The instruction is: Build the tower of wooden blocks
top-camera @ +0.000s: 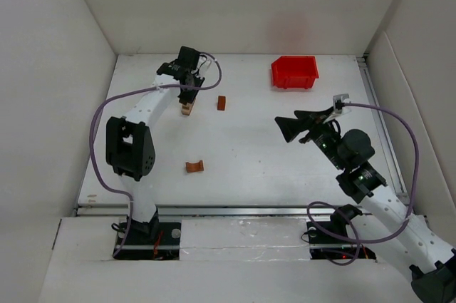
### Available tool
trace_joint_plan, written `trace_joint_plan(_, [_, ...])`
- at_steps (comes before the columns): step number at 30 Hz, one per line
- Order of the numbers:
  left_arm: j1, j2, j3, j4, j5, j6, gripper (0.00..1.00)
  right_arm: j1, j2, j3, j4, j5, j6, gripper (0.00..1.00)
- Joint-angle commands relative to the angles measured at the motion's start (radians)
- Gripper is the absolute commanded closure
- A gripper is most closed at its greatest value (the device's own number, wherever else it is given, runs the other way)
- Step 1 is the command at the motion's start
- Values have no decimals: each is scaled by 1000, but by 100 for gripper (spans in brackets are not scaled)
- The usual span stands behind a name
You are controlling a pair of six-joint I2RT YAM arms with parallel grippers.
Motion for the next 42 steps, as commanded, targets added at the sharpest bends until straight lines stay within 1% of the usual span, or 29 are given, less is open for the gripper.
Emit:
trace_joint_plan(1, [32, -20, 100, -40, 11, 108, 100, 6, -28, -29, -16, 2, -78, 0])
trace_joint_plan(5, [32, 10, 102, -26, 56, 171, 100, -23, -33, -38, -42, -35, -98, 0])
trace_joint_plan(8, [54, 26, 144, -31, 141, 216, 100, -23, -40, -60, -7, -63, -96, 0])
trace_joint_plan(9, [63, 38, 155, -22, 204, 219, 100, -10, -42, -60, -7, -52, -98, 0])
trace_joint_plan(10, [74, 49, 193, -29, 232, 219, 100, -1, -46, -60, -7, -47, -99, 0])
trace_joint_plan(12, [100, 104, 245, -60, 270, 217, 99, 12, -49, -58, -7, -46, -102, 0])
trace_joint_plan(15, [124, 171, 321, -102, 307, 164, 99, 21, -59, -66, -4, -32, -101, 0])
trace_joint_plan(18, [134, 233, 388, -158, 295, 96, 99, 30, -54, -74, 4, -11, -98, 0])
trace_joint_plan(19, [134, 242, 397, -169, 297, 96, 99, 30, -54, -75, 4, -11, -98, 0])
trace_joint_plan(24, [134, 256, 411, -187, 292, 56, 98, 39, -39, -77, 15, -3, -96, 0])
trace_joint_plan(30, [134, 271, 427, -209, 246, 6, 97, 39, -10, -68, 13, -4, -95, 0])
trace_joint_plan(36, [134, 312, 473, -224, 232, -2, 94, 39, 1, -63, 4, 5, -93, 0])
trace_joint_plan(42, [134, 346, 462, -235, 212, -10, 93, 39, 1, -64, 1, 14, -93, 0])
